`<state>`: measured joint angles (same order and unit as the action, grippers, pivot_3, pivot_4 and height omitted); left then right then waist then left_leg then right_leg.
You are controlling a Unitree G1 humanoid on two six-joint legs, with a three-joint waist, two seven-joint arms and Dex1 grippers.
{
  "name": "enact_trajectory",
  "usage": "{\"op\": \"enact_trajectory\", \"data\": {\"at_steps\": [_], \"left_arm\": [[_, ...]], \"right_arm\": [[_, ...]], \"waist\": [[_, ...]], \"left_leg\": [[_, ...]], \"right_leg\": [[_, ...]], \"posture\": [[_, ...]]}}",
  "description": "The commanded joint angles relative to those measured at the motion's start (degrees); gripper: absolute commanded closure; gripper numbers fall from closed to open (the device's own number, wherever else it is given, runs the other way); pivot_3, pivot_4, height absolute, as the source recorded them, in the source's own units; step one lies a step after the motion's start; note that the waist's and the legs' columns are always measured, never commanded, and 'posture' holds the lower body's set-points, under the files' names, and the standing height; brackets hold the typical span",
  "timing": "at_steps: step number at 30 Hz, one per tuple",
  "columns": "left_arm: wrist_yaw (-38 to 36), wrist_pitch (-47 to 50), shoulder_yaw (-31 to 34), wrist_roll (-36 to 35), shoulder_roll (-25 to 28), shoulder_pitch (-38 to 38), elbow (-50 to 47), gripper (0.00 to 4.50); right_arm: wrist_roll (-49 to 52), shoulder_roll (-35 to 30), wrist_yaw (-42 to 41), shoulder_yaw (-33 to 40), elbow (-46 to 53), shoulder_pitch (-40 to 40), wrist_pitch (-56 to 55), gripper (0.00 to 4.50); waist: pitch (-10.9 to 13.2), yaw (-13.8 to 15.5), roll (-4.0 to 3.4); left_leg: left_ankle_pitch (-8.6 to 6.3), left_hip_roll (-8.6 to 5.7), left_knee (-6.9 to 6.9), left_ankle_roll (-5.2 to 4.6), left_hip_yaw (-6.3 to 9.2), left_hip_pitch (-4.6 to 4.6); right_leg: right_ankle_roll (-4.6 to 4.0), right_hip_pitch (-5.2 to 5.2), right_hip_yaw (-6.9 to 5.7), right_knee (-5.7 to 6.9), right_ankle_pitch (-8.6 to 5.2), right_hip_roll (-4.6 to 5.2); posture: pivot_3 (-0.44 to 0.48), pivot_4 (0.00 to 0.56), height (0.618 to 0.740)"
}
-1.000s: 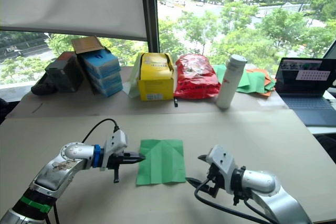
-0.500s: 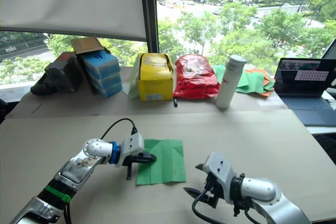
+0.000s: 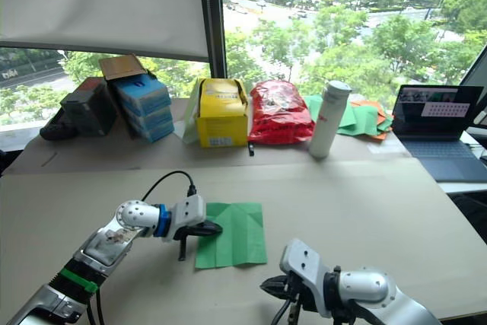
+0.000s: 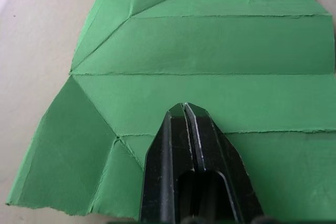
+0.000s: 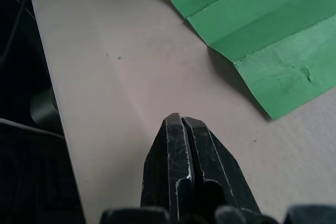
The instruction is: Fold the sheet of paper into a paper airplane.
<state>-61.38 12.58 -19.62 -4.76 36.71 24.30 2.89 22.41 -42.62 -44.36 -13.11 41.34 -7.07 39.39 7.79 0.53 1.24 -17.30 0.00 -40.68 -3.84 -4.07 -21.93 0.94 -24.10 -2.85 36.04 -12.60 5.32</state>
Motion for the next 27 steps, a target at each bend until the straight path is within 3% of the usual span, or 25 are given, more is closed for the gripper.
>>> {"op": "enact_trajectory", "data": {"at_steps": [1,10,15,27], "left_arm": [[0.2,2.4,-1.3,4.0,2.8,-2.6,2.9,4.50],[-1.1,3.1,-2.1,3.9,2.9,-1.8,3.1,4.50],[-1.1,2.5,-2.6,4.2,2.3,-0.6,4.6,4.50],[-0.6,0.4,-7.0,8.4,-0.5,3.7,10.7,4.50]], "right_arm": [[-1.3,3.8,3.9,-1.7,-0.2,1.0,-0.5,4.49],[-10.8,12.8,17.3,-8.5,-1.5,-1.2,-0.3,4.49],[-16.6,14.9,23.5,-7.5,-5.8,-1.8,-1.8,4.49],[-17.7,21.1,28.9,-4.9,-6.2,-4.7,-6.6,4.49]], "waist": [[0.0,-0.1,0.00],[-0.1,-0.1,0.00],[-0.1,0.0,0.04],[-0.5,0.6,-0.09]], "left_leg": [[0.00,0.02,0.00,0.01,0.00,0.00],[0.02,0.02,0.00,0.06,-0.01,-0.01],[0.03,0.01,0.00,0.07,-0.01,0.07],[-0.03,-0.02,0.00,-0.02,0.00,0.41]], "right_leg": [[-0.01,-0.01,0.02,0.01,-0.01,-0.01],[-0.03,-0.05,0.04,0.05,-0.02,0.00],[-0.02,0.01,-0.02,0.05,-0.02,-0.02],[0.03,0.17,-0.05,0.02,-0.03,0.04]], "posture": [[0.000,0.150,0.740],[0.000,0.150,0.740],[0.000,0.150,0.740],[0.000,0.150,0.740]]}}
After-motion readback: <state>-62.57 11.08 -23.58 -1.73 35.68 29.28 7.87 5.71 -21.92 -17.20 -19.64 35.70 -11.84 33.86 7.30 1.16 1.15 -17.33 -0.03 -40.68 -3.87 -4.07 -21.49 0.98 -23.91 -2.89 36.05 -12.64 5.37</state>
